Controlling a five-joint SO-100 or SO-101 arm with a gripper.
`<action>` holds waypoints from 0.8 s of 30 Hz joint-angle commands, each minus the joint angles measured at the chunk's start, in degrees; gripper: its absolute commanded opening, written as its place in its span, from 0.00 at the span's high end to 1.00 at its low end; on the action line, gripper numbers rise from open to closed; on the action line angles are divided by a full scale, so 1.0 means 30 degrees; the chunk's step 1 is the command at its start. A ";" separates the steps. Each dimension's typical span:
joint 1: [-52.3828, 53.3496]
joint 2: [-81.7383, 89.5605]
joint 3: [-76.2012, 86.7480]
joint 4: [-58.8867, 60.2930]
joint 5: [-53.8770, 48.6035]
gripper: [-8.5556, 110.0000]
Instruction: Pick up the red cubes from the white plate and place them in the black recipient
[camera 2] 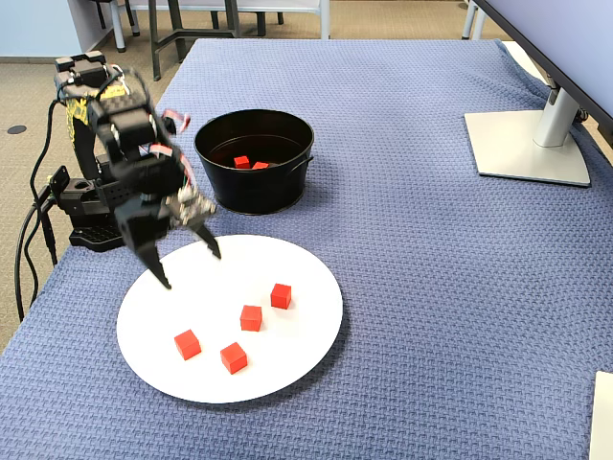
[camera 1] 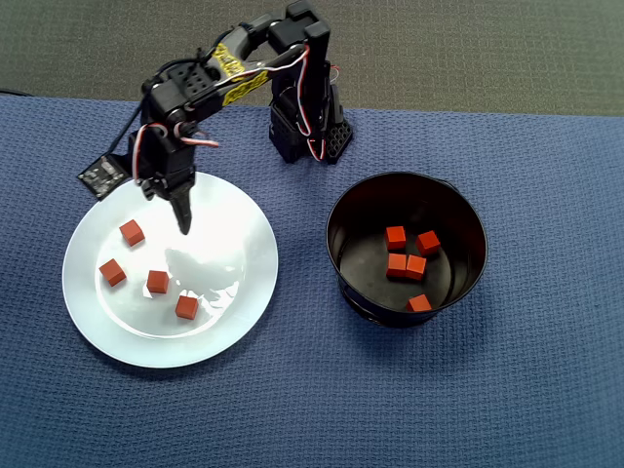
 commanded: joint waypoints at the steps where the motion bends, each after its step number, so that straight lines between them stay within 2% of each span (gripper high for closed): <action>1: 0.0645 -0.1201 -0.0234 -0.1523 -0.0264 0.68; 12: 0.1143 -0.4951 -0.0791 -0.4131 0.0176 0.73; 24: 0.1494 -0.7617 -0.3223 -0.5156 0.0879 0.77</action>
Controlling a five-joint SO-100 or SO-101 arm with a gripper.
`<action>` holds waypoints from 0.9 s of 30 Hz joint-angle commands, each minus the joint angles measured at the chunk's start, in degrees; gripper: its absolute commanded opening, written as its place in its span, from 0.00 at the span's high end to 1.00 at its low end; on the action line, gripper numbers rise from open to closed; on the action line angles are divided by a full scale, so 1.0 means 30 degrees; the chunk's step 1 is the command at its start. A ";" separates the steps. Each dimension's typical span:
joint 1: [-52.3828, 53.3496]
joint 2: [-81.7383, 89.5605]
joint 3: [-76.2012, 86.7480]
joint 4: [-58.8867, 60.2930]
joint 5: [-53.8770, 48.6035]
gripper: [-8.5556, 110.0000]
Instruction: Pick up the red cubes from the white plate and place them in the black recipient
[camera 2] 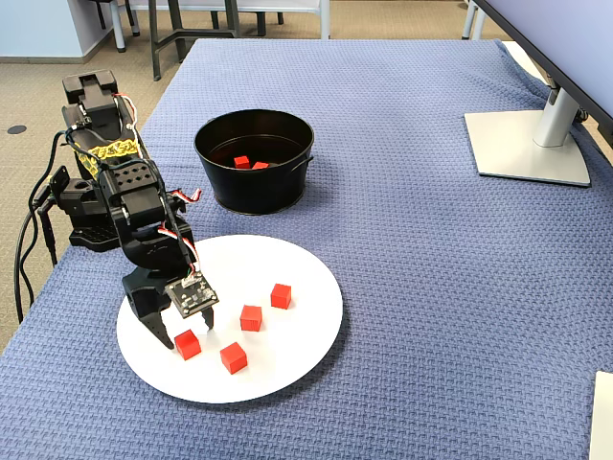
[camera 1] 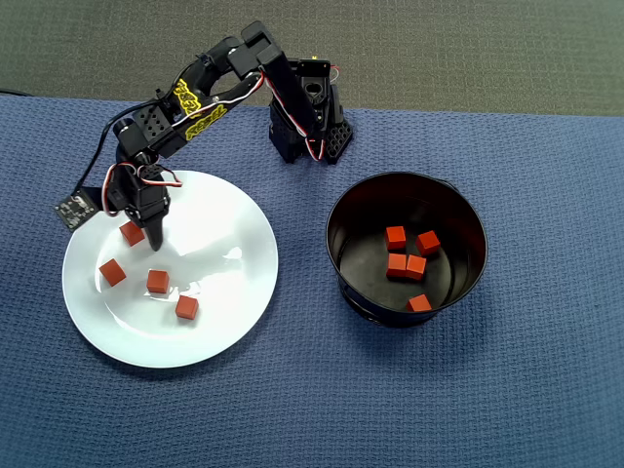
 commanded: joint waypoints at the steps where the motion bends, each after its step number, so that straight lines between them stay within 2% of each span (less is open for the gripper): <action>1: 0.0352 -0.0205 -0.1494 -0.0820 0.0498 0.77; 4: 0.0381 -0.0645 -0.2168 -0.0879 0.0762 0.78; 7: 0.0410 -0.1025 -0.2607 -0.1055 0.1143 0.92; 11: 0.0410 -0.0439 -0.1377 -0.1846 0.1494 0.93; 14: -0.0146 0.1377 -0.0322 -0.1582 0.3311 0.93; 20: -0.2578 0.7529 0.0176 0.3545 0.8672 0.93; 27: -0.7354 1.5176 0.0176 0.8672 1.4268 0.93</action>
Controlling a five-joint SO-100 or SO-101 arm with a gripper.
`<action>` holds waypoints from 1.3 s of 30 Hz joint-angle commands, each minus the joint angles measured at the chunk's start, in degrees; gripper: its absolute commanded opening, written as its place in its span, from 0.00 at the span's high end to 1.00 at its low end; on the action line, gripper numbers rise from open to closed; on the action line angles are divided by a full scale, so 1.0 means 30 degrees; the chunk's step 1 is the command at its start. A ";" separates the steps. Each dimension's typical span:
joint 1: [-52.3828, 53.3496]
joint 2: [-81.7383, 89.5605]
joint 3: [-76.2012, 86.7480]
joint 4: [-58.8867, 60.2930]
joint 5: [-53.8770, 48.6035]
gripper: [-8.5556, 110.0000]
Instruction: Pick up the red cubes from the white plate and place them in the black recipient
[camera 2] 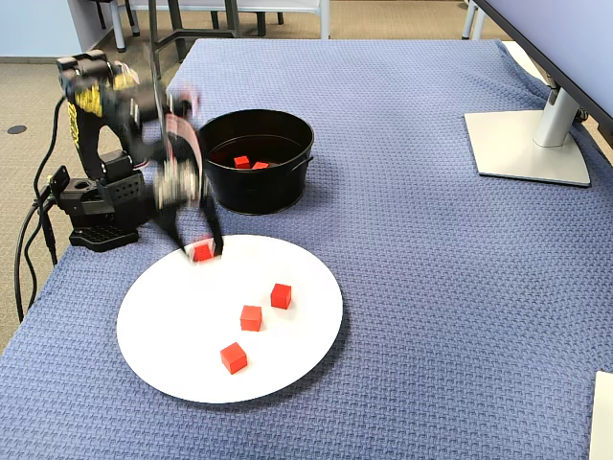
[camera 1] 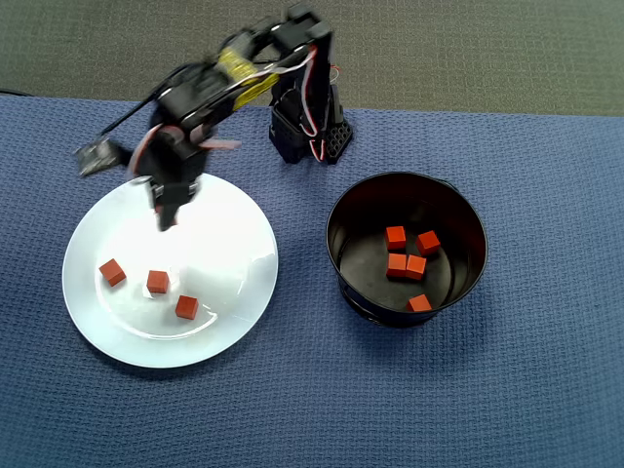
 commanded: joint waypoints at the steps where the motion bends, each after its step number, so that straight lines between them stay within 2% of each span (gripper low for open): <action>1: -0.3604 0.5479 -0.0381 0.3223 0.3604 0.93; 7: -1.1133 0.9287 0.0469 0.5801 0.9316 0.93; 12: -1.7607 0.9229 0.3545 0.5332 1.3740 0.92; 13: -1.8574 0.8877 0.4102 0.5039 1.4414 0.87; 15: -2.0303 0.8086 0.5303 0.4072 1.5469 0.65; 18: -2.1270 0.7705 0.5771 0.3223 1.5762 0.60; 21: -1.8779 0.7822 0.3574 0.4629 1.3770 0.59; 24: -1.4355 0.7236 0.1289 0.5479 1.0576 0.58; 30: -0.5742 0.3809 -0.0410 0.2168 0.7881 0.63; 34: -0.2812 0.0176 -0.1406 0.0381 0.8818 0.66; 39: -0.1318 -0.4072 -0.4043 0.0117 1.0430 0.68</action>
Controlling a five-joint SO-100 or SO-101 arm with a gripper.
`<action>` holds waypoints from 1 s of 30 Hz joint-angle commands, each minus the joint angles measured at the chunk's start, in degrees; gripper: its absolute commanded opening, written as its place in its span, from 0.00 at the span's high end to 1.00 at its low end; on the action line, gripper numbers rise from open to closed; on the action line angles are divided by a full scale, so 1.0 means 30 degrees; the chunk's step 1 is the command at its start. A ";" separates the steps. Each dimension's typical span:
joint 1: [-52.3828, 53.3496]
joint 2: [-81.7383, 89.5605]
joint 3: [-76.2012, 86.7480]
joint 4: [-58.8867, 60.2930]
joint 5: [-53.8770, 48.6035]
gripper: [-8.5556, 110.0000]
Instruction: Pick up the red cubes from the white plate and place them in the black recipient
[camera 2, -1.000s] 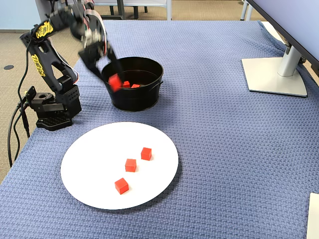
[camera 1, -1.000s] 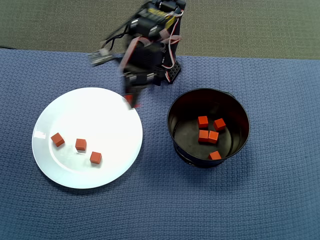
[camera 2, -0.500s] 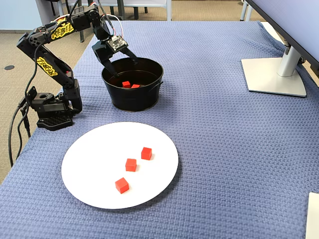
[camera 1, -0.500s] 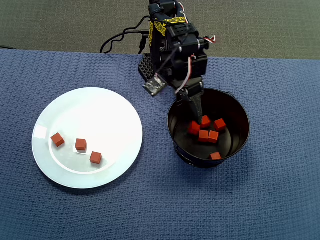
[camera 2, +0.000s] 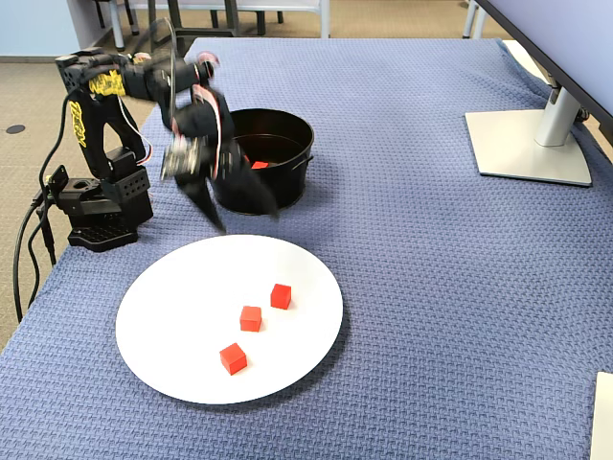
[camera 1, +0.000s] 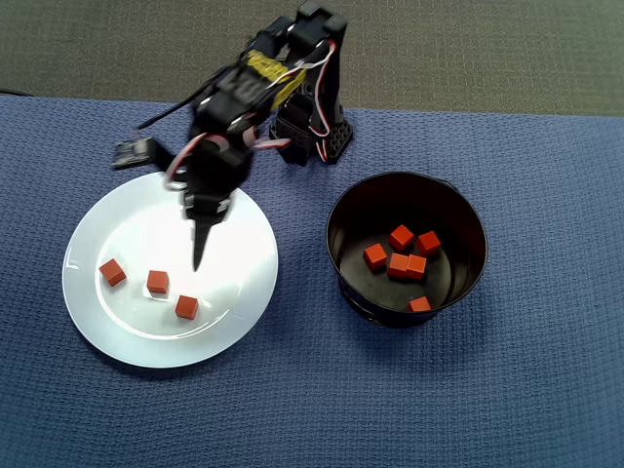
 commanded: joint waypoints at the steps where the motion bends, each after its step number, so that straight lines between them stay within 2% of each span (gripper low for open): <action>1: 0.1318 -0.2666 -0.3281 -0.0352 0.1201 0.68; 8: 0.1816 -0.6914 -0.7471 0.0645 0.3721 0.73; 20: -0.1084 -1.1396 -1.2393 0.4131 0.7148 0.74; 30: -0.2314 -1.3770 -1.4531 0.4629 0.7910 0.74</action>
